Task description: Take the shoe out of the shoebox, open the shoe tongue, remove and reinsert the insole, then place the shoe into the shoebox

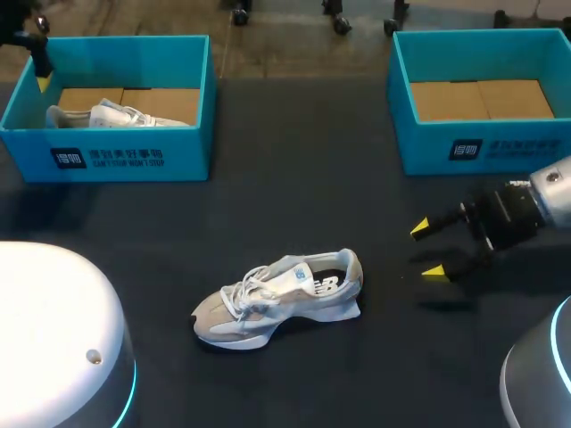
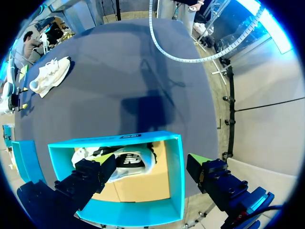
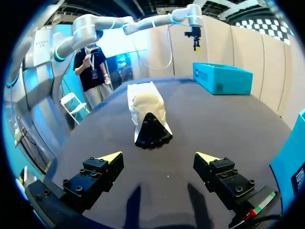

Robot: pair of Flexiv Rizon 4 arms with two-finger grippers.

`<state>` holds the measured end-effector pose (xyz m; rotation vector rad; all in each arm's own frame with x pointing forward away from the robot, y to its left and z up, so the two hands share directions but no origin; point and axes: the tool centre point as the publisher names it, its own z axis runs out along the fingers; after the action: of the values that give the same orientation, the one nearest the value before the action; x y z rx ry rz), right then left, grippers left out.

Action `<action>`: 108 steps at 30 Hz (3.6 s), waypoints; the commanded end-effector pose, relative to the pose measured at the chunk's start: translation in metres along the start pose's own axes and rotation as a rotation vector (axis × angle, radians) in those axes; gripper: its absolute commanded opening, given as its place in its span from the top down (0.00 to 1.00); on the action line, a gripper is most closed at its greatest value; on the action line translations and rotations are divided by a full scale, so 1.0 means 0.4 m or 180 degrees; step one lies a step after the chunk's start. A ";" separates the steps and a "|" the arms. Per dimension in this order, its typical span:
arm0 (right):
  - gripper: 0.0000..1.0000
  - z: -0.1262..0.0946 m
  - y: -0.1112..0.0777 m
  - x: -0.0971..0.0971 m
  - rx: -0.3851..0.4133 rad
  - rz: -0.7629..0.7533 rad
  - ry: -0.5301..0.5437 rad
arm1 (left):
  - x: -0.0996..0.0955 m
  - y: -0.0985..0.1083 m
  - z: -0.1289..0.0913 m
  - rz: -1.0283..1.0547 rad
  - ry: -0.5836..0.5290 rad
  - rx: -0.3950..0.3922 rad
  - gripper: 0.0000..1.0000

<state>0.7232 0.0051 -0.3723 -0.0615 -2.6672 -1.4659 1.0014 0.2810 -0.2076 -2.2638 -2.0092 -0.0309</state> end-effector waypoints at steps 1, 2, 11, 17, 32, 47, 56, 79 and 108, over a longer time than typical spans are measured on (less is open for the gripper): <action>0.00 0.028 -0.020 -0.026 -0.0087 -0.0071 0.0019 | 0.001 -0.002 0.000 0.0002 0.0005 -0.0005 0.00; 0.00 0.031 -0.024 -0.028 -0.0127 -0.0106 0.0016 | 0.001 -0.002 0.000 0.0002 0.0005 -0.0005 0.00; 0.00 0.067 -0.025 -0.046 -0.0304 -0.0225 0.0033 | 0.001 -0.002 0.000 0.0002 0.0005 -0.0005 0.00; 0.00 0.109 -0.018 -0.041 -0.0387 -0.0247 0.0109 | 0.001 -0.002 0.000 0.0002 0.0005 -0.0005 0.00; 0.00 0.203 0.025 0.003 -0.0559 -0.0442 0.0283 | 0.001 -0.002 0.000 0.0002 0.0005 -0.0005 0.00; 0.00 0.288 0.066 0.020 -0.0604 -0.0561 0.0502 | 0.001 -0.002 0.000 0.0002 0.0005 -0.0005 0.00; 0.00 0.328 0.072 0.038 -0.0670 -0.0574 0.0531 | 0.001 -0.002 0.000 0.0002 0.0005 -0.0005 0.00; 0.00 0.398 0.105 0.050 -0.0756 -0.0524 0.0547 | 0.001 -0.002 0.000 0.0002 0.0005 -0.0005 0.00; 1.00 0.386 0.094 0.056 -0.0753 -0.0360 -0.0108 | 0.001 -0.002 0.000 0.0002 0.0005 -0.0005 0.00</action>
<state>0.6973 0.1543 -0.4186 0.0691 -2.5333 -1.8064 1.0014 0.2810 -0.2076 -2.2638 -2.0093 -0.0309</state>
